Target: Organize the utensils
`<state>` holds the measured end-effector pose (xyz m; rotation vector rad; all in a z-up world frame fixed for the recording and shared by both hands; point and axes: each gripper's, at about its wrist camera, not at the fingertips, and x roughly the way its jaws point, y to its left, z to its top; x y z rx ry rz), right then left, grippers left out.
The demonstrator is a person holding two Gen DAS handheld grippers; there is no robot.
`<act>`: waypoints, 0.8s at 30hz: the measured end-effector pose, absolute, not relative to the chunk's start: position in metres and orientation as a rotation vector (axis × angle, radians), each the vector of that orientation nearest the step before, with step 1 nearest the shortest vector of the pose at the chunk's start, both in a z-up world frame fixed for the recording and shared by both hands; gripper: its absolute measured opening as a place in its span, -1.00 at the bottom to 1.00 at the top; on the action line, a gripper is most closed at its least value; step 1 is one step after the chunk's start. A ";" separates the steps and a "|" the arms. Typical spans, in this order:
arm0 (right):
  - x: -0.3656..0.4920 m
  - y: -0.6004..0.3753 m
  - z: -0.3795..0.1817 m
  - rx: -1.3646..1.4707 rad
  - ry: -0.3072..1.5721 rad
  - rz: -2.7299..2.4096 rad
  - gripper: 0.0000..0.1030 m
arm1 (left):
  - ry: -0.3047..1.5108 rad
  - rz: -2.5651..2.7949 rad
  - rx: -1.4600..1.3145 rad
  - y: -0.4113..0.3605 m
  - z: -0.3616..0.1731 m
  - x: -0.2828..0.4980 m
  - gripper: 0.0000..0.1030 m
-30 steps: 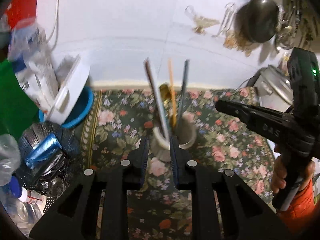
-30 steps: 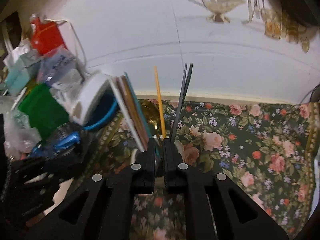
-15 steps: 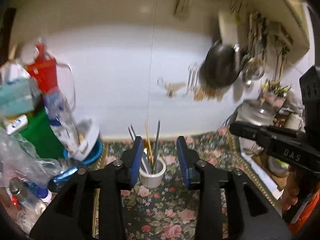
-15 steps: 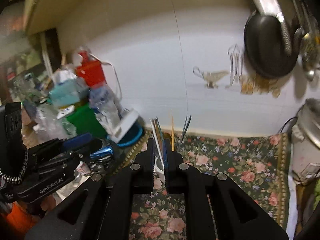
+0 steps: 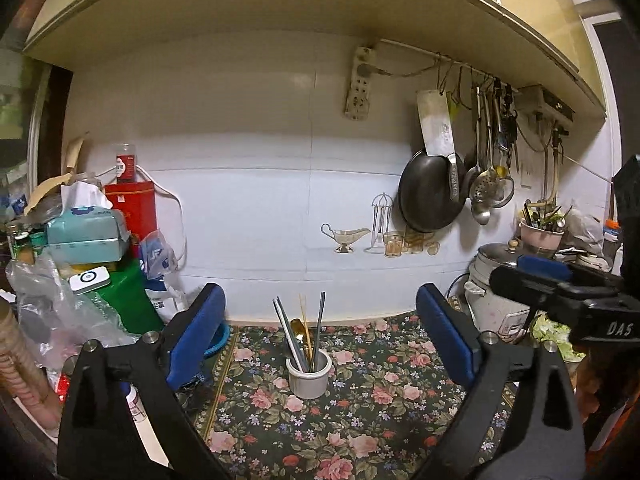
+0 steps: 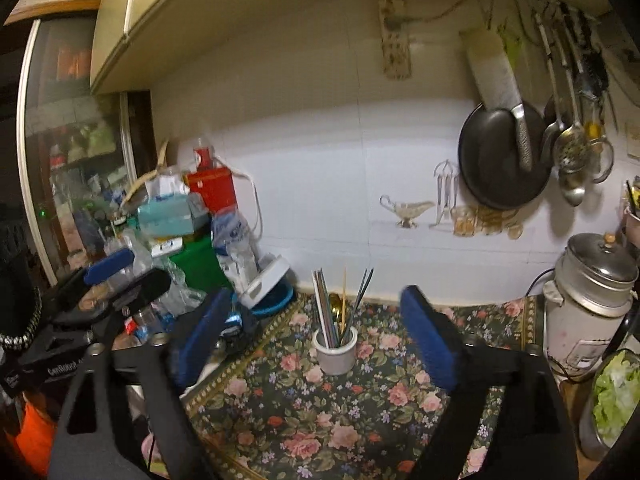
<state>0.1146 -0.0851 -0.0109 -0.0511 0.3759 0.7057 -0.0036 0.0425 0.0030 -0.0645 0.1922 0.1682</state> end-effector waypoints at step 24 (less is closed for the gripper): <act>0.101 -0.094 -0.010 -0.078 0.339 0.679 0.98 | 0.203 0.175 -0.069 0.039 0.005 -0.004 0.98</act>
